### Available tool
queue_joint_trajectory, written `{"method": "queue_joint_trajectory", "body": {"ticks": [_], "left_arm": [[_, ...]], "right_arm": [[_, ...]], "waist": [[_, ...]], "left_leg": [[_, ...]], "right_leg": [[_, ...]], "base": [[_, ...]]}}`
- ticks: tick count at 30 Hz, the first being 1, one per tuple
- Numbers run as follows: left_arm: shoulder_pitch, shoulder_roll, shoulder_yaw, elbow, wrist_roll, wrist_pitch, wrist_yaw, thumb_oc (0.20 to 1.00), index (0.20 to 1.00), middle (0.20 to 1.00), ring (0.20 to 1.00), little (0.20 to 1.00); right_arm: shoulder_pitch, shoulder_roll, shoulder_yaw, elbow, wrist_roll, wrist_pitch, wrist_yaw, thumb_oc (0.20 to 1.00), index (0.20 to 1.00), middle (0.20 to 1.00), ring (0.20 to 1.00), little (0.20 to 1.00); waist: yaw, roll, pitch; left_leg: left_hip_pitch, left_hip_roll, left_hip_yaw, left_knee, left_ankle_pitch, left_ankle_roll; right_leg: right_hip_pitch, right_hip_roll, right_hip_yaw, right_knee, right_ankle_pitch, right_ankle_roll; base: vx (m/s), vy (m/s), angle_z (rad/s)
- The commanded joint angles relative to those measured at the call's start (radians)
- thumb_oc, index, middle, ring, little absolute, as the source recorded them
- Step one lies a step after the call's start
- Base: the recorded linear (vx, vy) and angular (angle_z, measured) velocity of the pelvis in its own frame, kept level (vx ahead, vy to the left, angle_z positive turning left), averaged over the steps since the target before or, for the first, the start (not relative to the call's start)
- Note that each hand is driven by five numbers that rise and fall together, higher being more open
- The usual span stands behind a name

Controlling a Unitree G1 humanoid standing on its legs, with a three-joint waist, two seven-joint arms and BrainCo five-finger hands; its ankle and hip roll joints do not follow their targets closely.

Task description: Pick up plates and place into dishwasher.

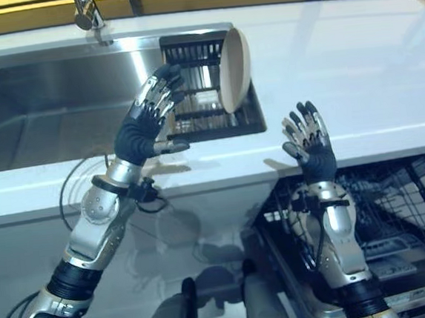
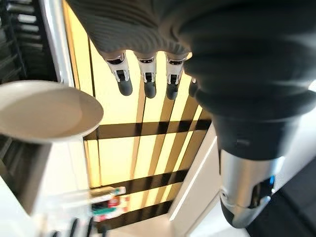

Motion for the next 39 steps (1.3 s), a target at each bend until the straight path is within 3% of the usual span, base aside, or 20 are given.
{"method": "queue_joint_trajectory", "body": {"ticks": [1,5,9,14,24,31,36,39], "left_arm": [[-0.128,0.064,-0.008,-0.018,0.201,-0.053,0.079,1.000,1.000,1.000,1.000,1.000],[-0.299,0.206,-0.059,0.035,0.526,-0.010,0.222,1.000,1.000,1.000,1.000,1.000],[-0.488,0.344,-0.144,0.130,0.729,0.041,0.355,1.000,1.000,1.000,1.000,1.000],[-0.668,0.431,-0.274,0.182,0.946,0.107,0.416,1.000,1.000,1.000,1.000,1.000],[-0.834,0.468,-0.502,0.283,1.340,0.177,0.276,1.000,1.000,1.000,1.000,1.000],[-0.896,0.500,-0.630,0.364,1.640,0.157,0.097,1.000,1.000,1.000,1.000,1.000],[-0.928,0.529,-0.677,0.429,1.729,0.159,0.013,1.000,1.000,1.000,1.000,1.000],[-0.952,0.541,-0.697,0.460,1.746,0.168,0.016,1.000,1.000,1.000,1.000,1.000]], "right_arm": [[-0.049,-0.029,-0.032,-0.106,0.031,-0.037,0.000,1.000,1.000,1.000,1.000,1.000],[-0.045,-0.065,-0.053,-0.101,0.061,-0.007,0.027,1.000,1.000,1.000,1.000,1.000],[-0.028,-0.092,-0.065,-0.097,0.083,0.013,0.064,1.000,1.000,1.000,1.000,1.000],[-0.038,-0.133,-0.062,-0.078,0.117,0.005,0.095,1.000,1.000,1.000,1.000,1.000],[-0.082,-0.201,-0.030,-0.050,0.159,0.014,0.098,1.000,1.000,1.000,1.000,1.000],[-0.136,-0.232,-0.018,-0.032,0.171,-0.008,0.081,1.000,1.000,1.000,1.000,1.000],[-0.165,-0.247,-0.012,-0.042,0.176,-0.024,0.054,1.000,1.000,1.000,1.000,1.000],[-0.182,-0.248,-0.011,-0.045,0.175,-0.036,0.040,1.000,1.000,1.000,1.000,1.000]], "waist": [[-0.019,0.012,-0.020],[-0.050,0.027,-0.026],[-0.086,0.041,-0.035],[-0.119,0.053,-0.029],[-0.161,0.068,-0.028],[-0.169,0.063,0.019],[-0.167,0.056,0.051],[-0.161,0.051,0.071]], "left_leg": [[0.056,0.002,0.054,-0.064,-0.016,0.050],[0.083,0.005,0.071,-0.071,-0.023,0.043],[0.094,0.005,0.091,-0.087,-0.015,0.037],[0.093,0.006,0.105,-0.092,-0.014,0.028],[0.111,0.014,0.129,-0.080,-0.020,0.013],[0.063,0.021,0.131,-0.057,-0.013,0.007],[0.020,0.025,0.130,-0.041,-0.004,0.004],[-0.002,0.029,0.129,-0.039,0.003,0.003]], "right_leg": [[-0.028,0.018,0.029,-0.055,0.064,0.030],[-0.007,0.017,0.043,-0.061,0.054,0.029],[-0.005,0.012,0.059,-0.072,0.058,0.032],[-0.013,0.009,0.075,-0.069,0.056,0.033],[-0.004,-0.003,0.090,-0.063,0.053,0.041],[-0.043,-0.006,0.085,-0.047,0.061,0.040],[-0.072,-0.006,0.079,-0.038,0.067,0.037],[-0.088,-0.006,0.070,-0.035,0.069,0.034]], "base": [[0.08,0.057,-0.01],[0.10,0.059,-0.02],[0.06,0.056,-0.11],[0.01,0.047,-0.06],[0.05,0.022,-0.10],[-0.06,-0.006,-0.07],[-0.07,-0.021,0.00],[-0.09,-0.033,0.01]]}}
